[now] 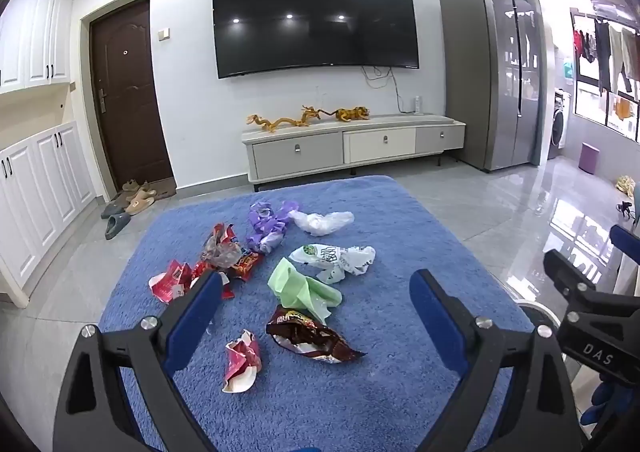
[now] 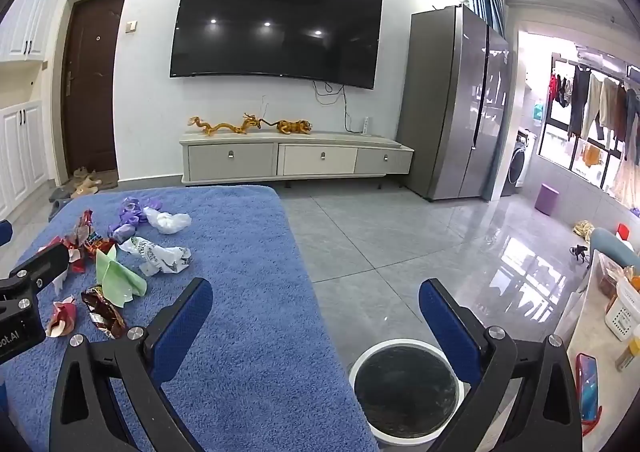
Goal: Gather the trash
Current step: 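Grasp the pink wrapper with the left tool while the right tool grasps the white printed bag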
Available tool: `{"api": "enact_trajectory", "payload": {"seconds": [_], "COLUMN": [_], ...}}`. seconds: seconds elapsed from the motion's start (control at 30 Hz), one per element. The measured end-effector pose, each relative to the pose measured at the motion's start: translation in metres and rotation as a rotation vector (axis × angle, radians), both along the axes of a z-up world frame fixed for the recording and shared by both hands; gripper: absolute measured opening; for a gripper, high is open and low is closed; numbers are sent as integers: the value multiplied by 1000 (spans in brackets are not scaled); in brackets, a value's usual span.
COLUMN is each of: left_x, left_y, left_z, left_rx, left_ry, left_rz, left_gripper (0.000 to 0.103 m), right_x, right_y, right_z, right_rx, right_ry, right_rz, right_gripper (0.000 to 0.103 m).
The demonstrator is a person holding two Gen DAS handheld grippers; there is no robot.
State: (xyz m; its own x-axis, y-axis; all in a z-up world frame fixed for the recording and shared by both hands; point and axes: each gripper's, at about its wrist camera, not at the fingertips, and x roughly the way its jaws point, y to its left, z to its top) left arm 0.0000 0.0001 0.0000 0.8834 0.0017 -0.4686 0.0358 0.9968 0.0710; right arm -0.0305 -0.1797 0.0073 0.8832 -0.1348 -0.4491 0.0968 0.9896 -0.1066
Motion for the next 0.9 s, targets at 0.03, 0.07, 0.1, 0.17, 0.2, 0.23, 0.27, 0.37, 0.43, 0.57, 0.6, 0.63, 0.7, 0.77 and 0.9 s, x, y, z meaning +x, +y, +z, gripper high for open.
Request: {"api": "enact_trajectory", "payload": {"seconds": [0.03,0.07,0.1,0.17,0.2,0.23,0.27,0.37,0.43,0.57,0.6,0.63,0.7,0.77,0.9], "left_x": [0,0,0,1,1,2,2,10,13,15,16,16,18,22,28], "left_y": [0,0,0,8,9,11,12,12,13,12,12,13,16,19,24], "left_z": [0,0,0,-4,-5,-6,-7,-7,-8,-9,-10,-10,-12,-15,-20], "left_rx": [1,1,-2,-17,-22,-21,-16,-26,-27,-23,-21,-20,-20,-28,-39], "left_ry": [-2,-4,-4,-1,0,-3,-7,19,31,47,50,48,47,57,79], "left_rz": [0,0,-1,4,7,11,15,33,36,27,23,26,33,33,39], "left_gripper": [95,95,95,95,95,95,95,95,95,95,95,95,95,95,99], "right_x": [-1,0,-1,-1,-1,0,1,1,3,7,8,9,11,13,22], "right_y": [0,0,0,-2,-5,-10,-10,-10,-12,-15,-16,-17,-19,-21,-25], "right_z": [0,1,2,3,2,2,0,1,0,-2,-3,-3,-4,-6,-9], "right_rx": [2,-5,0,11,23,31,28,31,44,58,64,70,79,95,113], "right_ry": [-1,2,-2,-1,-3,-3,-1,-11,-14,-19,-19,-20,-21,-21,-6], "right_rz": [4,-6,-14,-19,-19,-19,-21,-26,-27,-33,-32,-31,-28,-21,-17], "right_gripper": [103,103,103,103,103,103,103,103,103,103,103,103,103,103,103]}}
